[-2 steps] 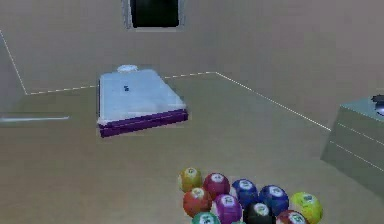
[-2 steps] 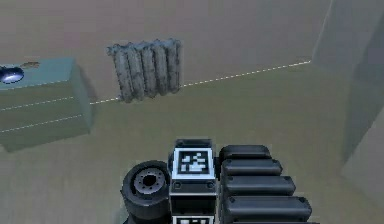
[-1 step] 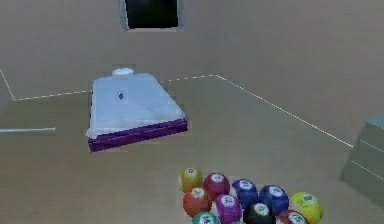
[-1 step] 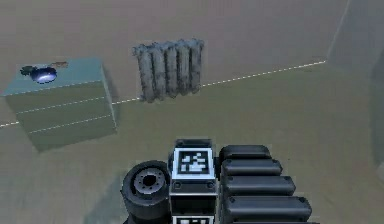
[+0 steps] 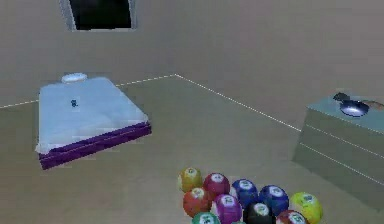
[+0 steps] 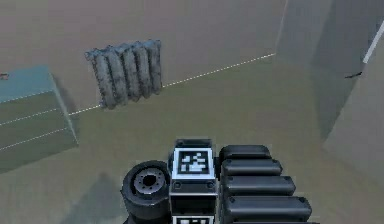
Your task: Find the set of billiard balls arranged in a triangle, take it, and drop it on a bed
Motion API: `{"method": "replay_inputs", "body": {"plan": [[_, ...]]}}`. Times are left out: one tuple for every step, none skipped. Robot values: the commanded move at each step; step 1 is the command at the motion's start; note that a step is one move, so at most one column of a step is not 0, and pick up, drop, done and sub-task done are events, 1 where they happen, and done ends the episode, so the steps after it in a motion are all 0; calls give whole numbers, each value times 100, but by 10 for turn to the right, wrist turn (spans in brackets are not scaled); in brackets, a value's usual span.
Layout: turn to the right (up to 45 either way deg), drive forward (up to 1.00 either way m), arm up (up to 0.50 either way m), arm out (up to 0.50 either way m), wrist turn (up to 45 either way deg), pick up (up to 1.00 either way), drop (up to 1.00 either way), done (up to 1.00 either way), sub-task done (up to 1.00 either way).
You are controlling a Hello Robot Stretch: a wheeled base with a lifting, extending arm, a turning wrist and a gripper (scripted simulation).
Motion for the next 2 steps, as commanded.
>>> {"method": "replay_inputs", "body": {"plan": [[0,100,0,0,0,0,0,0,0],[0,100,0,0,0,0,0,0,0]]}}
